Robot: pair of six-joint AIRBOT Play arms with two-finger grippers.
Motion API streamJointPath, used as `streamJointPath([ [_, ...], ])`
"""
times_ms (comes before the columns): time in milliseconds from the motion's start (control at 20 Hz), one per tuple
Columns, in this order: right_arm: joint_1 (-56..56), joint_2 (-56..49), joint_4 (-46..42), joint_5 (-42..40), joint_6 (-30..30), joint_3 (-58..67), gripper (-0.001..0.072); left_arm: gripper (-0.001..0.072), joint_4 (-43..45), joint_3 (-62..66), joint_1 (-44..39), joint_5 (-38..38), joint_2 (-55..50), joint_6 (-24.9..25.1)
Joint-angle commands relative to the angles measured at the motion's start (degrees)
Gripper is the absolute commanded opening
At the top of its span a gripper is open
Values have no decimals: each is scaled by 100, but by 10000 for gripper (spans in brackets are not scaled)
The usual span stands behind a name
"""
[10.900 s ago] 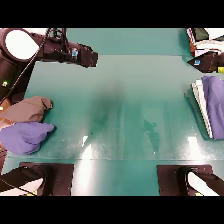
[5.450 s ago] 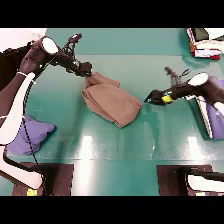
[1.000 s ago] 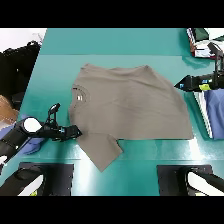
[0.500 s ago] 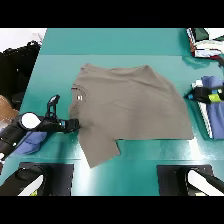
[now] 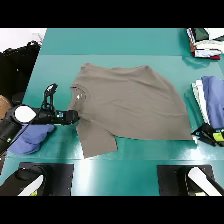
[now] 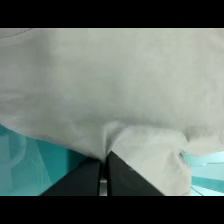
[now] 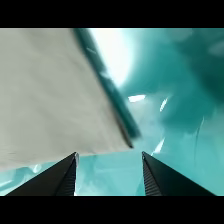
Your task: Fold the shirts.
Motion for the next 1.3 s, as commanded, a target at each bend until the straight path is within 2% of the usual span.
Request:
streamJointPath([
  [0, -225, 24, -22, -317, 2, -413, 448, 26, 11, 28, -2, 17, 4, 17],
  [200, -192, 15, 332, -428, 2, -411, 446, 26, 11, 28, -2, 35, 4, 17],
  [450, 514, -496, 380, -525, 7, -409, 417, 26, 13, 28, -2, -11, 4, 63],
  [500, 678, -575, 378, -568, 4, -407, 277, 26, 13, 31, 0, -33, 4, 188],
  [600, 949, -612, 372, -634, 4, -337, 167, 25, 17, 35, -2, -57, 7, 208],
  [650, 1060, -595, 376, -610, 2, -247, 49, 25, 15, 35, 0, -57, 24, 205],
  [700, 1209, -520, 378, -581, 4, -116, 16, 25, 20, 72, 0, -98, 31, 205],
  [950, 2100, 282, 385, -529, 7, 1215, 15, 25, 551, 1469, 0, -730, 31, 203],
  [1250, 2861, 918, 374, -1029, 68, 4109, 15, 25, 1329, 5090, 0, -1661, 31, 208],
])
